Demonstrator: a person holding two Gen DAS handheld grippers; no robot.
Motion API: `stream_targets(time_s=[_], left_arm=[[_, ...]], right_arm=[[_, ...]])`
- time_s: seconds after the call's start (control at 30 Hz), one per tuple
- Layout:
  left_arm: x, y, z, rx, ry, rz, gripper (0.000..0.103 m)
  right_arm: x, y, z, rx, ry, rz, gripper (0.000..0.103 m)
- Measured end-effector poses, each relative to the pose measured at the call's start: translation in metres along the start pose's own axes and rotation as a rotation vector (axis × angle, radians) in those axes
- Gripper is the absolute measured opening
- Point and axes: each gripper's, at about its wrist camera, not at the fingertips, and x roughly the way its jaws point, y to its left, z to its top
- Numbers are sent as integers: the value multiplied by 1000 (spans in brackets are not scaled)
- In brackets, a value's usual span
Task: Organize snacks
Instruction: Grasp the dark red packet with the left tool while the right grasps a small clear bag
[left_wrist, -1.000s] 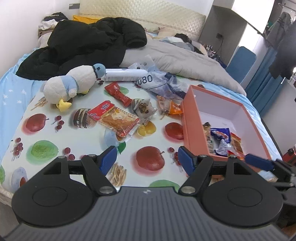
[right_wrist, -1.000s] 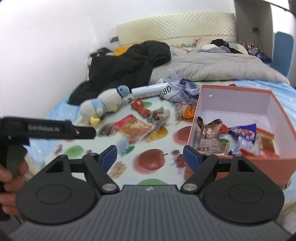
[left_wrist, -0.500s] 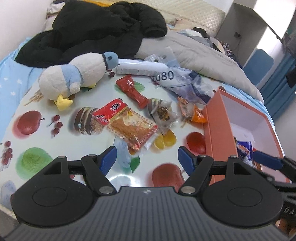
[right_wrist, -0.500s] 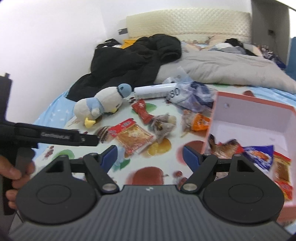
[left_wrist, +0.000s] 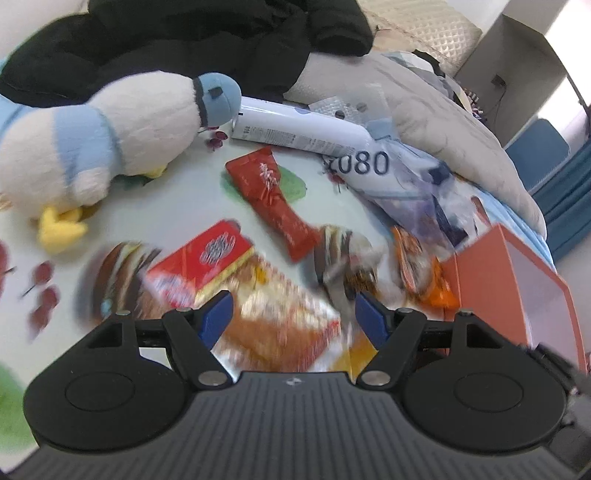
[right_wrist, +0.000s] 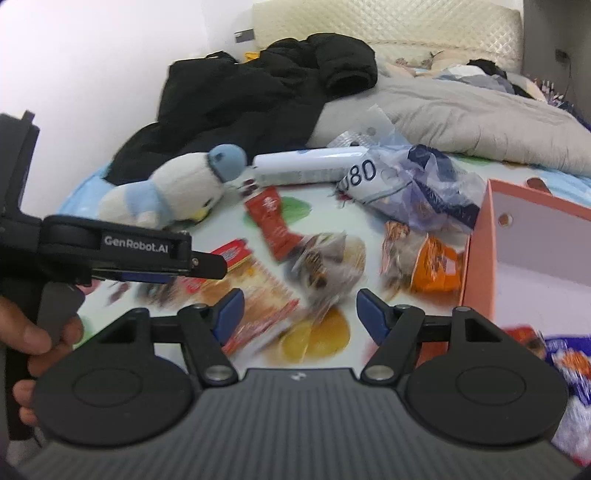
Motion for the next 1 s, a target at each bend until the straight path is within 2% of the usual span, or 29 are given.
stream_targets(time_s=[0.1,0.2,0.27,0.4,0.5,0.67,0.8,0.9,0.97,1.0], left_arm=[[28,3,27,-11,14,-6,77],[52,3,51,-26,16,11,77],[67,2,64,-41,32,15,77],[97,-3,87,-25,60,56,77],[113,-8,94,-9,74,92,77],[139,-16,97,8,102,145,77],[150,-18,98,2,116,149,75],[159,-22,97,15,123,178,69],[160,-27,97,46,118,194,58],[160,-29,96,58,116,196,47]], right_arm=[[36,-1,8,15,28,-53,69],[73,-8,13,59,82,-66,70],[90,-13,14,85,99,-96,77],[112,-21,13,129,137,-78,79],[118,-27,10,168,167,-71,79],[130,-28,14,151,208,-58,78],[137,-28,17,167,206,-60,77],[139,-25,20,148,195,-72,69],[139,-22,22,129,198,-67,66],[138,-19,22,115,195,-70,57]])
